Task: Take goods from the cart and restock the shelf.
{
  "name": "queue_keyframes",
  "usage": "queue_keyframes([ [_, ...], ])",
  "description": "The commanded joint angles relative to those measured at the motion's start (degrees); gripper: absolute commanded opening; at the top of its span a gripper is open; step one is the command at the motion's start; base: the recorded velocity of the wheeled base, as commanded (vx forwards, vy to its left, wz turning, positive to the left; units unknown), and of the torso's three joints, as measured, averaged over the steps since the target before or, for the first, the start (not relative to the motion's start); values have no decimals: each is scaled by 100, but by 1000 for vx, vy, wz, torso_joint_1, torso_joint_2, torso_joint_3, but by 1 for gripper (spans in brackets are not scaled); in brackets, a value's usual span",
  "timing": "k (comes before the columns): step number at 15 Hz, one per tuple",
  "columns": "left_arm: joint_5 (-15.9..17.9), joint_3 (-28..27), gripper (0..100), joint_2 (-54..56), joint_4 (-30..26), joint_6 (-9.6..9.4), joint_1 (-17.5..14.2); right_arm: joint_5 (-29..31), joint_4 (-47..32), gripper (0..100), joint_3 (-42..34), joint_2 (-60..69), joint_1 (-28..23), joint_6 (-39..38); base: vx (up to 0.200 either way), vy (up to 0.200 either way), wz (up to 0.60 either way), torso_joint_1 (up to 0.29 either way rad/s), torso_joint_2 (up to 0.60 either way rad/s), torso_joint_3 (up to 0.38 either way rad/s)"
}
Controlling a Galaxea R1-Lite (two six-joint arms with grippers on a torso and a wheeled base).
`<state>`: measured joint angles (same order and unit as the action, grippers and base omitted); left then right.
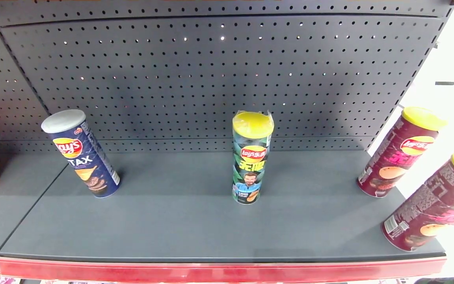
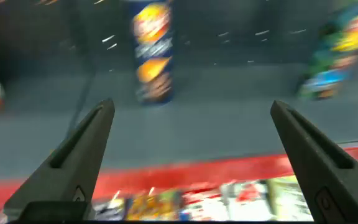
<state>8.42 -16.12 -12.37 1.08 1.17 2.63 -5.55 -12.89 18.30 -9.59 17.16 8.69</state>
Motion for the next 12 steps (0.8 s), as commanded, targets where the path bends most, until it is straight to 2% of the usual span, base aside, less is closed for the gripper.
queue_keyframes([
  [1, 1416, -1526, 100, -2999, 384, 50, 712, -96, 5, 0, 77, -139, 15, 1, 0, 0, 0, 0, 0, 0],
  [2, 1750, -1640, 100, -3852, 779, -108, 888, -228, 5, 0, 139, -271, 15, -8, 0, 0, 0, 0, 0, 0],
  [3, 1856, -1676, 100, -4555, 1219, -293, 1064, -289, 5, 0, 192, -394, 15, -8, 0, 0, 0, 0, 0, 0],
  [4, 1873, -1676, 100, -5196, 1693, -381, 1222, -359, 14, 0, 306, -623, 15, -8, 0, 0, 0, 0, 0, 0],
  [5, 1891, -1693, 100, -5636, 2018, -398, 1468, -430, 23, 0, 403, -851, 15, -8, 0, 0, 0, 0, 0, 0],
  [7, 1917, -1966, 100, -6348, 2203, -389, 1960, -447, 32, 0, 534, -1220, 6, 1, 0, 0, 0, 0, 0, 0],
  [8, 1988, -2150, 100, -6638, 2247, -389, 2101, -438, 23, 0, 657, -1378, 6, 10, 0, 0, 0, 0, 0, 0],
  [12, 2005, -2528, 100, -7279, 2475, -398, 2145, -553, 32, 0, 1369, -2442, 85, 27, 0, 0, 0, 0, 0, 0],
])
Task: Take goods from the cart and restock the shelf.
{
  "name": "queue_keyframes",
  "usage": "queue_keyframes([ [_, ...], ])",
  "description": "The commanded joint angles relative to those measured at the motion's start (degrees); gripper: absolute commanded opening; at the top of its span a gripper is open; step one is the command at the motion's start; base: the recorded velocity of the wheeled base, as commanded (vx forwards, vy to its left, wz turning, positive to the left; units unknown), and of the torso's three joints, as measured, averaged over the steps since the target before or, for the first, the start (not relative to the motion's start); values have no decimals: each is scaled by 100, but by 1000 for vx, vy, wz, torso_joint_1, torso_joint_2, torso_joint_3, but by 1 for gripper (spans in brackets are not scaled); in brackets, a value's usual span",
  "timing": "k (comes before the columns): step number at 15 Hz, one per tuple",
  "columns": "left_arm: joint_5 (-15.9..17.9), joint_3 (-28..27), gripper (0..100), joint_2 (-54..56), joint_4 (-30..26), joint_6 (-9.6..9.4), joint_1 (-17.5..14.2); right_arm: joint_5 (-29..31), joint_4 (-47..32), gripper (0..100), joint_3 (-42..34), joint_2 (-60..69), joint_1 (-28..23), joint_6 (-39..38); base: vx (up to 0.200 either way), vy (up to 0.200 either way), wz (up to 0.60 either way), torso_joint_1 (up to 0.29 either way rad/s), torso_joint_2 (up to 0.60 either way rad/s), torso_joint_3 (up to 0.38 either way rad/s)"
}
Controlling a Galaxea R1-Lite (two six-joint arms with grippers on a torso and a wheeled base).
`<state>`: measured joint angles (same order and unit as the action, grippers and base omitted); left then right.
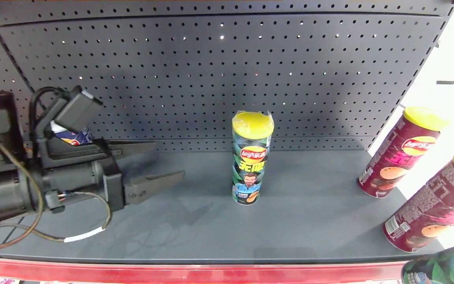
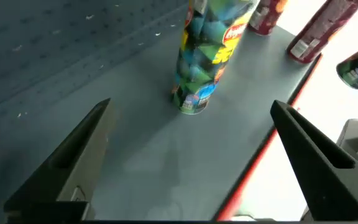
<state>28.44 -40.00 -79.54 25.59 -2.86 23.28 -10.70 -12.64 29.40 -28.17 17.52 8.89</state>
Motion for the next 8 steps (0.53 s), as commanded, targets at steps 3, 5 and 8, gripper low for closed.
queue_keyframes([
  [3, -40, -254, 100, -887, 60, -12, 291, -292, 7, 0, 786, -1349, 314, -1, 0, 0, 0, 0, 0, 0],
  [5, -40, -439, 100, -1125, 227, -12, 335, -292, 7, 0, 997, -1656, 481, -10, 0, 0, 0, 0, 0, 0],
  [8, -58, -799, 100, -1503, 377, -4, 493, -292, 69, 0, 1094, -1876, 489, -27, 0, 0, 0, 0, 0, 0],
])
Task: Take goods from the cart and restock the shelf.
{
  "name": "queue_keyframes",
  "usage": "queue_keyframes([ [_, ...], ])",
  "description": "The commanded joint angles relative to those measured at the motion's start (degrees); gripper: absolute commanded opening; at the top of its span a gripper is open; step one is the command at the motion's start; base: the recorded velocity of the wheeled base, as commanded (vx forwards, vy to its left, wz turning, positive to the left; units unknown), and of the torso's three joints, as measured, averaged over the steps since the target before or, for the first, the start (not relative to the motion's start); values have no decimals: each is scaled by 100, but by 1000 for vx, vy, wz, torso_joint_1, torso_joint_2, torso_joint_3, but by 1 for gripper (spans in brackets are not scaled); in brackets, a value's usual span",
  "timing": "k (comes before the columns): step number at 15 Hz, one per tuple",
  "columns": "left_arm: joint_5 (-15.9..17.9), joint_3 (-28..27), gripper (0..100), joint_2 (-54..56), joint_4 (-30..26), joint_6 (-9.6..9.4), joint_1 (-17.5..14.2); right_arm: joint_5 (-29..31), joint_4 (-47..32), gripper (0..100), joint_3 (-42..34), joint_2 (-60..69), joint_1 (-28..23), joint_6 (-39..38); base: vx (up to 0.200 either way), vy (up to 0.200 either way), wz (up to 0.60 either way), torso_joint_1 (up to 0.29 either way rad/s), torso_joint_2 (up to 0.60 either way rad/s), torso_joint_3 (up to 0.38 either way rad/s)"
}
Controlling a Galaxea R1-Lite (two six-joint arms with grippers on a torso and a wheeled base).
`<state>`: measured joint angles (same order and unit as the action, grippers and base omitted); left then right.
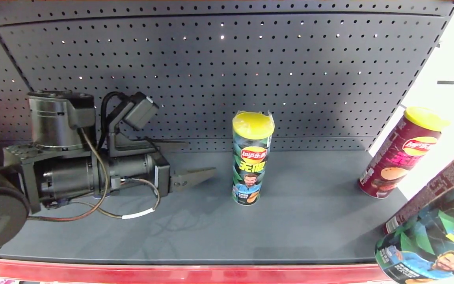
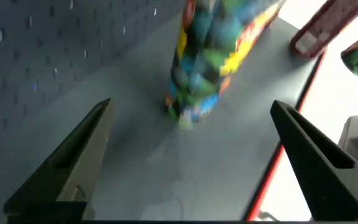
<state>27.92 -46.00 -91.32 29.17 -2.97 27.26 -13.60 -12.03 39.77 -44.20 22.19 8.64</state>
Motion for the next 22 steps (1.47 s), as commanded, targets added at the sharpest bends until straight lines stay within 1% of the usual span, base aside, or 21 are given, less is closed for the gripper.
queue_keyframes([
  [1, -6, -331, 100, -466, 27, 7, 166, -2, 17, 0, 40, -273, 23, -3, 0, 0, 0, 0, 0, 0],
  [2, -6, -428, 100, -545, 27, 7, 192, -2, 17, 0, 31, -273, 23, -3, 0, 0, 0, 0, 0, 0],
  [3, 3, -709, 100, -756, 27, 7, 315, -2, 17, 0, 22, -255, 23, -3, 0, 0, 0, 0, 0, 0],
  [4, 21, -876, 100, -896, 27, -1, 359, -2, 17, 0, 31, -255, 23, -3, 0, 0, 0, 0, 0, 0],
  [5, 21, -1052, 100, -1055, 36, -37, 403, 7, 17, 0, 40, -264, 23, -12, 0, 0, 0, 0, 0, 0],
  [7, 56, -1351, 100, -1336, 36, -204, 447, 7, 17, 0, 31, -264, 14, -12, 0, 0, 0, 0, 0, 0],
  [8, 56, -1465, 100, -1441, 36, -230, 509, 7, 17, 0, 31, -264, 14, -12, 0, 0, 0, 0, 0, 0],
  [11, 65, -1693, 100, -1687, 53, -256, 517, 7, 17, 0, 40, -273, 5, -12, 0, 0, 0, 0, 0, 0],
  [12, 100, -1878, 100, -1898, 238, -256, 526, 7, 17, 0, 31, -273, 5, -12, 0, 0, 0, 0, 0, 0],
  [14, 179, -1957, 100, -2013, 308, -247, 605, 7, 17, 0, 31, -282, 5, -82, 0, 0, 0, 0, 0, 0],
  [16, 188, -1983, 100, -2030, 317, -247, 693, 7, 17, 0, 14, -282, 5, -100, 0, 0, 0, 0, 0, 0],
  [19, 153, -2001, 100, -2021, 317, -247, 737, 7, 17, 0, 5, -317, 5, -100, 0, 0, 0, 0, 0, 0],
  [22, 56, -2019, 100, -1969, 317, -247, 922, 16, 17, 0, -4, -317, 5, -108, 0, 0, 0, 0, 0, 0],
])
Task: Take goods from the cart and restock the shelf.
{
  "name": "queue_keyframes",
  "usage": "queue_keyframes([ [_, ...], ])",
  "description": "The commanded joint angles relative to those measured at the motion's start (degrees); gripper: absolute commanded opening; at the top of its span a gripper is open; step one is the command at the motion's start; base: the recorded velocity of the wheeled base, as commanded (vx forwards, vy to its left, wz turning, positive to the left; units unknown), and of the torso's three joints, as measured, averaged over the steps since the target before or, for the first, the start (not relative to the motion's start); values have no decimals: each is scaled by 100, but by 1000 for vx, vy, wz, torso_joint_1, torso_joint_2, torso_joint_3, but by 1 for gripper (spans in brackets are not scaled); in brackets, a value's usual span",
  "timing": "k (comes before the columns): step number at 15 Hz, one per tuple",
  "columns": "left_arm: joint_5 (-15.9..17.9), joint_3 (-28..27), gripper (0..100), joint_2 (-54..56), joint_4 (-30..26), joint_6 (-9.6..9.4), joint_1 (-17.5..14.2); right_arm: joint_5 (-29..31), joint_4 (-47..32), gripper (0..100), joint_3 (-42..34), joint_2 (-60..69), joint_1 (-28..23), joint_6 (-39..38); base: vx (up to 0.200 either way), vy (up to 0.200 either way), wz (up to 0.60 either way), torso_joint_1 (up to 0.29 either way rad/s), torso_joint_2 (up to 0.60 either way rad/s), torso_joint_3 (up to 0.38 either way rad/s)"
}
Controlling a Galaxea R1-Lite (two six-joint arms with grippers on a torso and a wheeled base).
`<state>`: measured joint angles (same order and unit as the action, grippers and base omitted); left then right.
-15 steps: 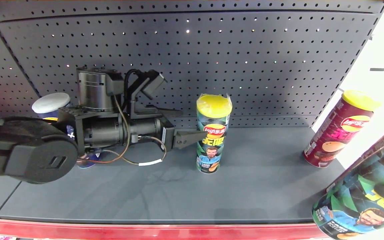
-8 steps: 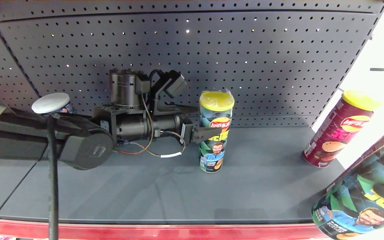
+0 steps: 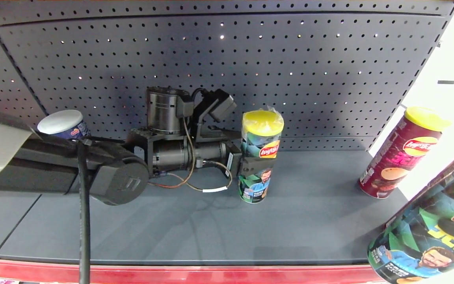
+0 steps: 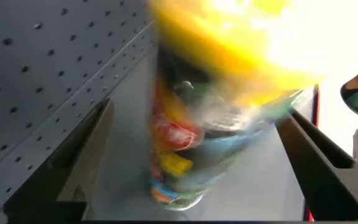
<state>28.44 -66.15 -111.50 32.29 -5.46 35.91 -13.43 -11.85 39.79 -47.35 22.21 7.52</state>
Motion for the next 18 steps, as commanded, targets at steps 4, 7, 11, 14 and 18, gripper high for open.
queue_keyframes([
  [4, -673, -223, 100, -109, 5, 1, 302, 7, -2, 0, 2, 6, 3, 4, 0, 0, 0, 0, 0, 0],
  [7, -1113, -320, 100, -153, -4, 10, 416, 7, -2, 0, -15, 6, -6, 4, 0, 0, 0, 0, 0, 0],
  [11, -1526, -680, 100, -470, 5, 10, 610, 7, -10, 0, -33, -2, -6, 4, 0, 0, 0, 0, 0, 0],
  [14, -1534, -619, 0, -575, 5, 10, 575, 16, -10, 0, -24, -2, -15, 4, 0, 0, 0, 0, 0, 0],
  [18, -1332, -548, 0, -540, 5, 63, 583, 16, -10, 0, -33, -2, -15, -84, 0, 0, 0, 0, 0, 0],
])
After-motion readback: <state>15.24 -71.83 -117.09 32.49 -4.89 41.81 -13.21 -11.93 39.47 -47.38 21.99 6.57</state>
